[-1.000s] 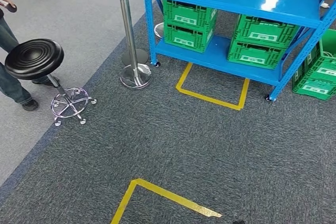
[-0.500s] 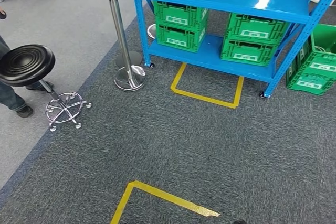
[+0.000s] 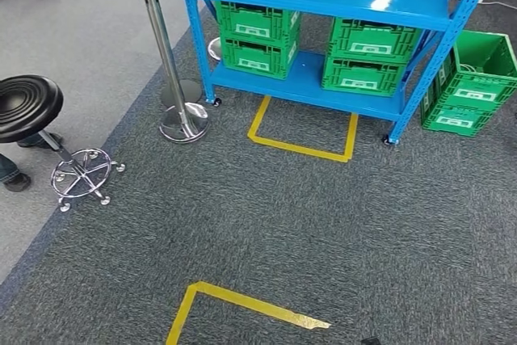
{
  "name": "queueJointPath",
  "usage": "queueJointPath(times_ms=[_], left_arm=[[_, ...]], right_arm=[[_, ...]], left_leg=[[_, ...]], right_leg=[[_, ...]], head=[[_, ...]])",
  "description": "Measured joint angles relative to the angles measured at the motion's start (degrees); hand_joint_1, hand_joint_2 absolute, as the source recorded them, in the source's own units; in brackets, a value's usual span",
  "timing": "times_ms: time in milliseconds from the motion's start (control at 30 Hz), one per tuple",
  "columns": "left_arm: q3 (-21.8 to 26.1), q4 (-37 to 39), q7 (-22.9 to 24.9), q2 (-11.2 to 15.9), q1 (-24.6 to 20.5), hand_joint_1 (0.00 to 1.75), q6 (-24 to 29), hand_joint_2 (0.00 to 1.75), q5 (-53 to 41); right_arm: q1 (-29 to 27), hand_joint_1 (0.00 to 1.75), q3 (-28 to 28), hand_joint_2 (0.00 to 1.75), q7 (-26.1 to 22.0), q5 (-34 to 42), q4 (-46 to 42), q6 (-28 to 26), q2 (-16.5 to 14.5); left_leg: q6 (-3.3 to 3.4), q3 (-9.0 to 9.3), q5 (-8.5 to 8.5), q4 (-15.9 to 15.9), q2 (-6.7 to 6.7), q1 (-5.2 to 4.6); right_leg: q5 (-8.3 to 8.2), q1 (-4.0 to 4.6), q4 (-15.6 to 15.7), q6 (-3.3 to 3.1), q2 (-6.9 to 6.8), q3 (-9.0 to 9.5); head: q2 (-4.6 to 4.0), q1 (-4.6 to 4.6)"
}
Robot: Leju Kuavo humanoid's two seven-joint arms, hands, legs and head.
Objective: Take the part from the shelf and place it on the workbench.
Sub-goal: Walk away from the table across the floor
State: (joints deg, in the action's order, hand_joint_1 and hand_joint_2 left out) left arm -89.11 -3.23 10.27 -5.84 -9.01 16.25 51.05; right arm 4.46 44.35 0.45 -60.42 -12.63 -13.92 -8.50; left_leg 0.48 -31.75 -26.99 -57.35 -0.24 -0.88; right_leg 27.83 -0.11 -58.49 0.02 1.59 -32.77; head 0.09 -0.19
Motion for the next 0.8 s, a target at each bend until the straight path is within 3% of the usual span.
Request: queueJointPath(times_ms=[67, 400, 600, 800], left_arm=[[0.0, 0.01, 0.04, -0.02, 0.13, 0.0, 0.01, 0.0, -0.01], [0.0, 0.0, 0.09, -0.19, 0.06, 0.0, 0.15, 0.0, -0.03], [0.0, 0.0, 0.09, -0.21, 0.06, 0.0, 0.32, 0.0, -0.1], [0.0, -0.01, 0.09, -0.26, 0.06, 0.0, 0.37, 0.0, -0.1]], right_arm=[[-0.06, 0.0, -0.01, 0.0, 0.04, -0.39, 0.0, -0.06, -0.01], [-0.04, 0.0, -0.09, 0.0, 0.97, -2.91, 0.0, -0.32, -0.01], [-0.07, 0.0, -0.69, 0.0, 1.76, -5.32, 0.0, -0.2, 0.0], [-0.01, 0.0, 0.0, 0.0, 0.31, -2.39, 0.0, 1.0, -0.03]], left_leg=[[-0.64, -0.03, 0.02, 0.08, -0.04, -0.06], [0.23, -0.04, 0.06, 0.04, -0.03, -0.32], [0.31, -0.03, 0.07, 0.04, -0.03, -0.32], [0.31, -0.03, 0.07, 0.04, -0.03, -0.28]], right_leg=[[-0.08, -0.13, 0.03, -0.05, -0.04, 0.01], [-0.45, -0.41, 0.64, 0.57, -0.02, 0.28], [-0.47, -0.42, 0.66, 0.64, -0.03, 0.26], [-0.46, -0.39, 0.64, 0.64, -0.03, 0.25]], head=[[0.0, 0.0], [0.0, -0.01], [0.0, -0.03], [0.0, -0.02]])
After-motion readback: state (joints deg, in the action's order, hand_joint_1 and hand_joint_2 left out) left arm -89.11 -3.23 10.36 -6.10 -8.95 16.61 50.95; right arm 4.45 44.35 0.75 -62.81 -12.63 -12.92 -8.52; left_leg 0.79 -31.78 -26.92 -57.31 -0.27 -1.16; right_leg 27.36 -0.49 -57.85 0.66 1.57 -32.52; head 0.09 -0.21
